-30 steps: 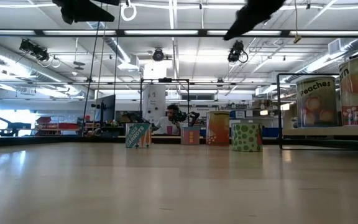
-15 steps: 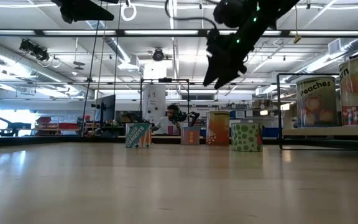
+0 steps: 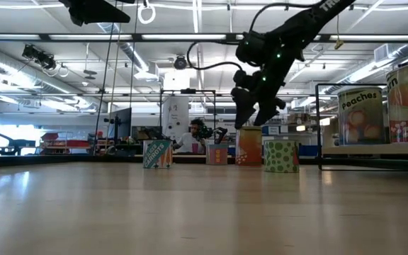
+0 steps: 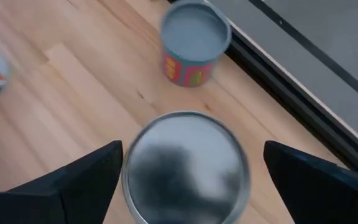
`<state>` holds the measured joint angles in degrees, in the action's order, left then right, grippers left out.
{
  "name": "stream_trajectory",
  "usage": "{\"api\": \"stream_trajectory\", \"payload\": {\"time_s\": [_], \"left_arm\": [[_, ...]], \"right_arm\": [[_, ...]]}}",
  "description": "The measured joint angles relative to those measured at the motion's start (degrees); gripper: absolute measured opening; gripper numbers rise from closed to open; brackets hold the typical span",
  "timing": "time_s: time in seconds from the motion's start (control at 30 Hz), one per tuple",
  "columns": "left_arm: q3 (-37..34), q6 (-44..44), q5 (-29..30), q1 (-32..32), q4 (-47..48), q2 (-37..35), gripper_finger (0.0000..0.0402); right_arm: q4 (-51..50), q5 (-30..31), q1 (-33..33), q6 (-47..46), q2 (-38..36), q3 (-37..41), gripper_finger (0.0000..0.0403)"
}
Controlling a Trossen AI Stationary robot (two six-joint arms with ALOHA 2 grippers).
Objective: Pick and place cans onto a shelf
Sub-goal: Put the canned corn on the shelf aligned with the canned corn
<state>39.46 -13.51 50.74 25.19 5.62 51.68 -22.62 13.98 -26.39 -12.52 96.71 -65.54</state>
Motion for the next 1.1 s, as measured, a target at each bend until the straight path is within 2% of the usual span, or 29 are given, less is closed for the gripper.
{"api": "stream_trajectory", "payload": {"time_s": [0.27,0.37,0.6,0.67,0.87,1.0,1.1], "left_arm": [[0.00,-0.48,-0.02,0.00,0.19,0.02,0.0318],[0.00,2.69,0.11,0.00,0.20,0.02,0.0318],[0.00,8.68,-0.71,0.08,0.30,0.02,0.0318],[0.00,9.31,-2.67,0.09,0.59,0.02,0.0318],[0.00,6.50,-9.08,0.09,0.65,0.02,0.0318],[0.00,3.51,-11.23,0.20,0.66,0.02,0.0318],[0.00,3.03,-12.83,0.20,0.64,0.02,0.0318]], "right_arm": [[0.07,-1.39,0.13,-0.50,1.69,0.06,0.0394],[0.91,-3.14,0.13,-1.49,2.37,0.04,0.0385],[0.93,-2.96,0.90,-1.76,1.65,0.07,0.0319],[1.05,-3.78,1.50,0.17,0.31,0.07,0.0318],[-1.64,-5.09,5.86,8.38,-9.09,0.07,0.0318],[-4.86,-7.39,11.91,14.16,-18.30,0.07,0.0318],[-6.28,-11.39,17.61,14.34,-24.81,0.07,0.0318]]}}
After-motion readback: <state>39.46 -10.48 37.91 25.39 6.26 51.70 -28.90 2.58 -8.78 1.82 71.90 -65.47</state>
